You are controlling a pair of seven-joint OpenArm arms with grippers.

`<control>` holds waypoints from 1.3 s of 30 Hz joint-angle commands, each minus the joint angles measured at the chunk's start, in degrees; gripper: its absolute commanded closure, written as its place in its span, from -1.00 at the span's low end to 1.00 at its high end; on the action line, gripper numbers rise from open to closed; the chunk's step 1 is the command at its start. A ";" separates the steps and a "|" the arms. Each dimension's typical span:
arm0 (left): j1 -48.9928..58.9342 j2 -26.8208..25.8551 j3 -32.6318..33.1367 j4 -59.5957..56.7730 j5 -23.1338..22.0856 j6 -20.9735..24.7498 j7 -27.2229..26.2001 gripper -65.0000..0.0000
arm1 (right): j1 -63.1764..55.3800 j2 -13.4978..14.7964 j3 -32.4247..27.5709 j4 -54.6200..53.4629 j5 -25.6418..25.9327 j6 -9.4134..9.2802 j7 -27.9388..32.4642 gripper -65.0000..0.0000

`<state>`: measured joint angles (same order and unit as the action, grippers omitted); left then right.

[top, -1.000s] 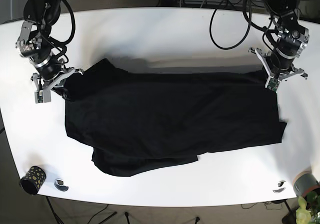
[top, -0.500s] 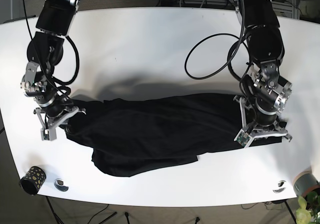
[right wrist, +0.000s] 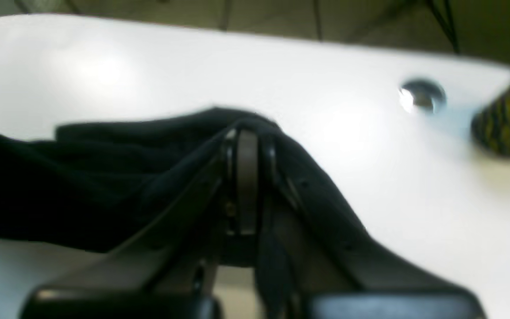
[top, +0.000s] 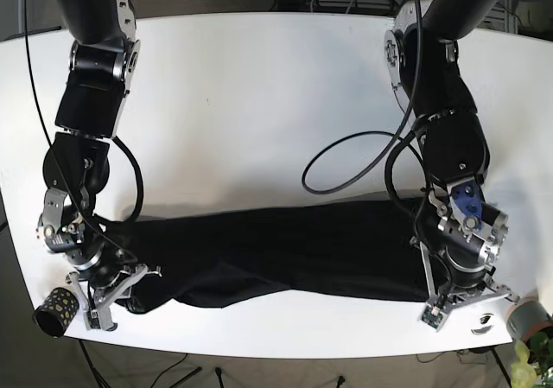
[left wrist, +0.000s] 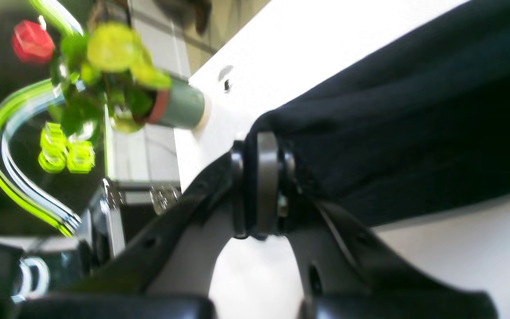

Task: Fold the T-shirt properly
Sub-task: 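Swing the lifted shirt up and lay it flat with both grippers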

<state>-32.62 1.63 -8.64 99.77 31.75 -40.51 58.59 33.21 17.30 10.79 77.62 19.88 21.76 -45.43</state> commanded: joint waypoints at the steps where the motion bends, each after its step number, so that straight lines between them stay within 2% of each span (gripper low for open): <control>1: -4.87 0.53 -2.30 -1.08 1.62 0.51 -1.22 1.00 | 3.93 2.00 -0.98 0.92 0.30 -0.44 1.69 1.00; 6: -16.30 -0.27 -6.78 -6.62 4.16 0.51 0.89 1.00 | 11.76 3.05 -3.45 0.84 0.21 -0.44 1.17 1.00; 10: -23.51 -2.82 -7.14 -9.88 4.16 0.51 2.64 1.00 | 18.17 3.23 -4.32 0.92 0.30 -0.44 -2.44 1.00; 16: -33.71 -3.08 -6.78 -15.68 4.16 0.51 2.56 1.00 | 25.56 4.90 -6.26 0.84 0.74 -0.35 -3.23 1.00; 19: -38.19 -2.99 -6.52 -18.76 4.08 0.51 2.38 1.00 | 29.25 7.27 -9.34 0.84 0.91 -0.26 -3.23 1.00; 22: -42.38 -2.90 -6.52 -21.22 4.08 0.51 2.38 1.00 | 32.06 7.71 -11.09 0.84 0.91 1.32 -3.32 1.00; 24: -42.38 -2.02 -6.52 -21.39 4.08 0.51 2.38 1.00 | 34.17 7.97 -11.36 0.92 0.91 3.16 -4.11 1.00; 27: -42.38 -0.62 -6.43 -20.25 4.52 0.51 2.64 1.00 | 36.19 9.73 -11.18 1.01 0.91 4.40 -6.48 1.00; 33: -41.97 -0.88 -6.43 -16.38 4.16 0.51 2.73 1.00 | 34.88 10.88 -10.39 3.39 0.91 5.54 -9.74 1.00; 39: -31.60 -0.62 -6.43 -10.23 4.16 0.51 2.73 1.00 | 24.33 11.32 -6.35 10.33 0.91 5.54 -10.17 1.00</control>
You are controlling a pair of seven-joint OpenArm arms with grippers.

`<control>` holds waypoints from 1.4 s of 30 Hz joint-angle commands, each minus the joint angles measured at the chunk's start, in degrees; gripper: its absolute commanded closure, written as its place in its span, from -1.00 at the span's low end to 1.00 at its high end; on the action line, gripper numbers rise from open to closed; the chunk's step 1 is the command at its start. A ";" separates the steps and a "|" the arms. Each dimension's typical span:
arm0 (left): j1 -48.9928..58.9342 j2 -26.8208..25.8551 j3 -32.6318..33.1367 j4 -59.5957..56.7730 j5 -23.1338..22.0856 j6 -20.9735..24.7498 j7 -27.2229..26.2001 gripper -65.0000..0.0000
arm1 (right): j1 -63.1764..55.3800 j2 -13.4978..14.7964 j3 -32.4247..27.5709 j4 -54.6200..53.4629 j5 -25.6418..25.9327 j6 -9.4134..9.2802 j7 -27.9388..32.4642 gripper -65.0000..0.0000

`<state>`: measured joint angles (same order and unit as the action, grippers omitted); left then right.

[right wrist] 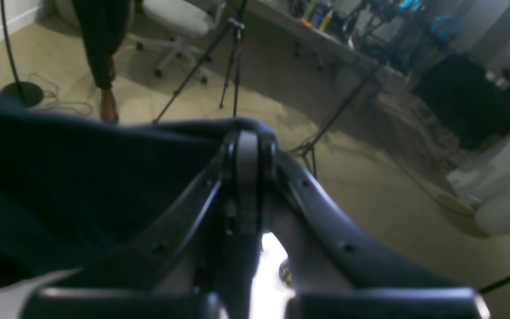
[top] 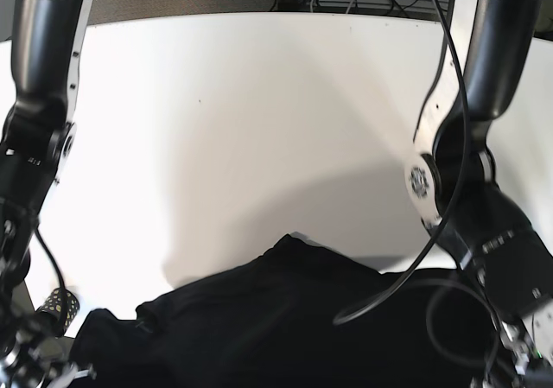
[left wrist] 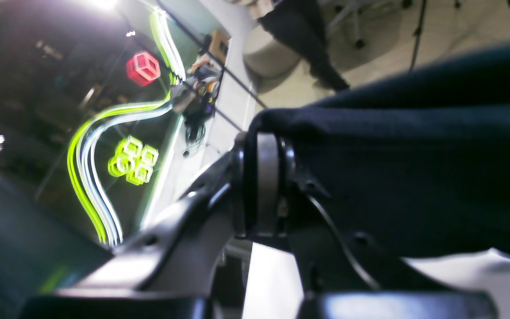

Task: Fold the T-shirt properly
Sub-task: 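Swing the lifted shirt up and lay it flat with both grippers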

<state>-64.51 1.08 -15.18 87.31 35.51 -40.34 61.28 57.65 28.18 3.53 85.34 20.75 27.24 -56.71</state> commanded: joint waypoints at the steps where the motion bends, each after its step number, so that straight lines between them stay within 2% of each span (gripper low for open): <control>1: 2.49 -0.07 0.10 3.29 0.41 0.34 0.04 1.00 | -2.57 0.43 1.61 4.02 0.04 0.05 1.10 1.00; 6: 12.51 -0.16 2.74 7.15 0.41 0.34 0.04 1.00 | -13.38 -0.10 5.13 10.00 0.04 0.05 1.10 1.00; 11: 23.76 -0.25 6.34 13.13 0.41 0.34 0.04 1.00 | -24.55 -2.82 9.79 16.95 0.04 0.05 1.10 1.00; 17: 34.93 0.02 6.87 19.90 0.41 0.34 0.13 1.00 | -37.12 -6.16 13.57 24.86 -0.05 0.05 0.31 1.00; 23: 44.86 0.02 6.70 25.70 -2.14 0.34 6.55 1.00 | -50.92 -10.29 18.14 31.10 0.13 0.05 -0.13 1.00; 29: 56.91 -0.25 6.43 27.81 -2.76 0.34 7.69 1.00 | -62.18 -11.96 24.47 31.19 8.21 -0.21 -0.13 1.00; 33: 63.76 -0.16 1.77 28.08 -3.02 0.34 7.43 1.00 | -68.07 -12.14 27.46 31.10 12.43 -0.30 -0.13 1.00; 42: 73.79 1.07 -12.12 27.81 -3.11 0.34 4.97 1.00 | -76.42 -17.68 31.33 30.92 13.66 -0.30 -0.04 1.00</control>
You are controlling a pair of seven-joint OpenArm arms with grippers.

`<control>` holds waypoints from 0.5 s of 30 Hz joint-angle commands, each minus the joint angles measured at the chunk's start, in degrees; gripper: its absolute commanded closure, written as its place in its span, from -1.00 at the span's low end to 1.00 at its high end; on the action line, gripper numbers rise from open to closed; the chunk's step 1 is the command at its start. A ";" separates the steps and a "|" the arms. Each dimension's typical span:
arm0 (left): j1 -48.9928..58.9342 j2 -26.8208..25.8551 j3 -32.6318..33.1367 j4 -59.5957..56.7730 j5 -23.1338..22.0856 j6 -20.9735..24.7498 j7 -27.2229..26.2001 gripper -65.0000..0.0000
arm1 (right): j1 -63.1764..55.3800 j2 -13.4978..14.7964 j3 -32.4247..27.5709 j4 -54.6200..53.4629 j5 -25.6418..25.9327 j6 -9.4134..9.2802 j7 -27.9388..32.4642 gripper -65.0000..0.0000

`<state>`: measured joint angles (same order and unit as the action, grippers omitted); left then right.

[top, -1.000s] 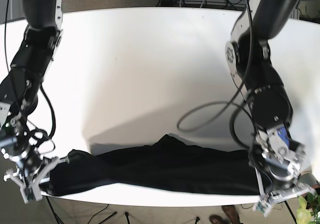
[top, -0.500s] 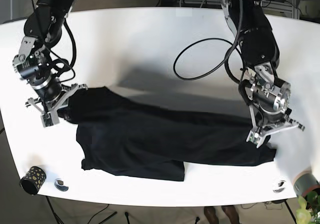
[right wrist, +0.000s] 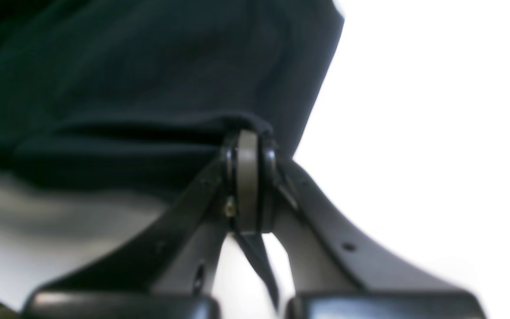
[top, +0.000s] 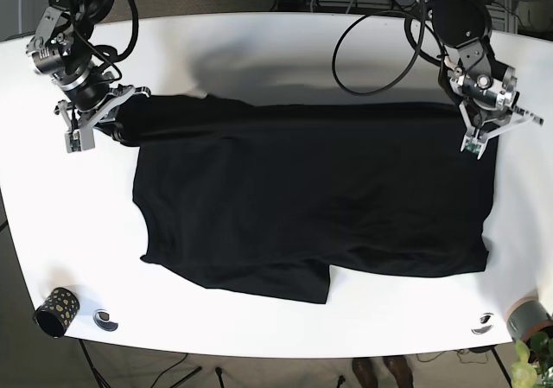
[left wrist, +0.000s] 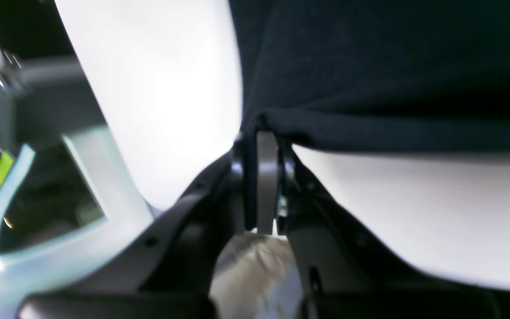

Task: Fold the T-shirt properly
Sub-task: 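Swing the lifted shirt up and lay it flat with both grippers, then pull the shirt edge taut with both grippers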

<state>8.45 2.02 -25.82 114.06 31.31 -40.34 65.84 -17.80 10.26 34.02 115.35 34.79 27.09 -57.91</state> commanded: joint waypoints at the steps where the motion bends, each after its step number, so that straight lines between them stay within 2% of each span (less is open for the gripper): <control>1: 1.62 0.13 -2.53 0.97 1.09 0.34 0.31 1.00 | -1.85 -0.20 0.84 0.74 -0.37 -0.15 1.16 1.00; 5: 5.31 0.31 -6.57 0.71 0.29 0.34 -3.03 1.00 | -5.98 -3.71 0.75 -0.40 -0.37 -0.15 1.16 1.00; 10: 9.97 0.13 -10.18 0.71 -7.27 0.34 -4.35 1.00 | -10.55 -8.37 0.49 -0.58 -0.37 0.03 1.16 1.00; 15: 13.05 0.04 -13.25 0.71 -10.43 0.34 -4.44 1.00 | -13.01 -8.99 0.49 -0.40 -0.37 0.12 1.16 1.00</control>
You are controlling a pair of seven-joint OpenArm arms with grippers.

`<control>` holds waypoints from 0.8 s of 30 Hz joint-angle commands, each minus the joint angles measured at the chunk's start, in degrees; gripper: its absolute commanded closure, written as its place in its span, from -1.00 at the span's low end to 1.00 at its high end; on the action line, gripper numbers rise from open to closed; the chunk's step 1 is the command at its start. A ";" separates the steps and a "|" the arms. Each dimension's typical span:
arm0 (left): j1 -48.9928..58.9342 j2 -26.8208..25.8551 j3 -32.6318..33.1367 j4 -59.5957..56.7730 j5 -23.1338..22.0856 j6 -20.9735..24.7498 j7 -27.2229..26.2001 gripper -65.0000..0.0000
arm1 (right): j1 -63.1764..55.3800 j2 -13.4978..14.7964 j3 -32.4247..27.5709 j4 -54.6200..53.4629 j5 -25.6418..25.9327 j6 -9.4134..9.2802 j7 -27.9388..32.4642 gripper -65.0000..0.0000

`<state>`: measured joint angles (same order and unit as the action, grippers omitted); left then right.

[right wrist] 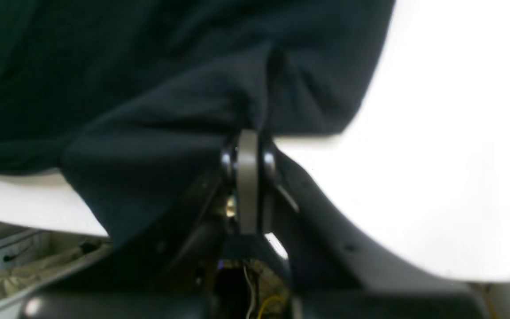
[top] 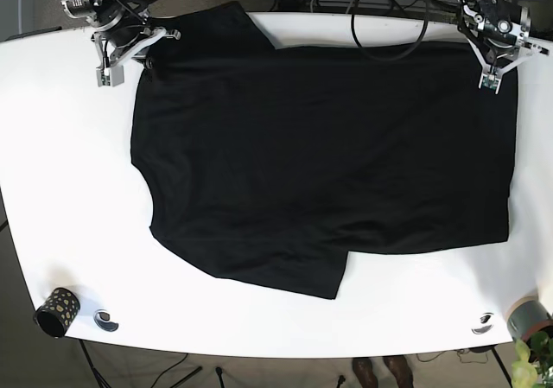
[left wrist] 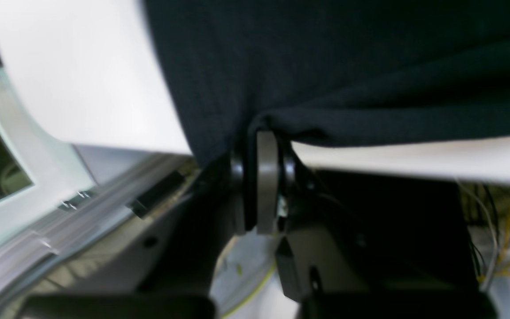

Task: Fold the T-shirt properly
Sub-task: 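Pull the shirt edge taut with both grippers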

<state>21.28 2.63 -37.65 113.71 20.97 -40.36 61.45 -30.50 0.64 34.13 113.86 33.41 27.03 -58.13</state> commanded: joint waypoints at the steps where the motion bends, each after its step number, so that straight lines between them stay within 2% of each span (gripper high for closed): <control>1: 0.22 -0.66 -2.75 0.97 -1.06 0.36 -0.13 1.00 | -0.49 0.63 0.38 1.08 1.01 0.18 1.38 1.00; 6: 0.22 -2.06 -5.30 0.18 -4.31 0.36 -0.92 1.00 | -0.93 0.63 0.46 1.17 1.01 0.18 1.38 1.00; 11: 0.39 -3.21 -6.09 0.27 -4.31 0.36 -0.92 1.00 | -3.21 0.81 2.93 1.35 1.36 0.27 1.65 1.00; 14: 0.48 -3.56 -9.43 0.18 -4.49 0.36 -0.92 1.00 | -4.62 0.81 4.07 1.26 1.36 0.36 1.56 1.00; 15: 0.48 -3.56 -10.22 0.18 -4.58 0.36 -0.92 1.00 | -5.06 0.81 4.07 1.35 1.36 0.80 1.56 1.00; 17: 0.48 -3.47 -10.92 0.18 -4.84 0.36 -0.92 1.00 | -5.23 0.72 4.07 1.43 1.36 3.35 1.56 1.00; 20: 0.39 -3.03 -10.83 0.27 -8.09 0.36 -0.92 1.00 | -5.06 0.54 3.98 1.43 1.45 6.25 1.56 1.00; 24: -1.28 -1.62 -10.22 0.53 -10.38 0.36 -0.92 1.00 | -2.77 0.54 2.31 1.61 1.45 7.92 1.56 1.00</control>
<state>20.71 0.95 -48.27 112.97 10.61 -40.56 60.77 -34.09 0.71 36.75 114.17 34.17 34.26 -57.74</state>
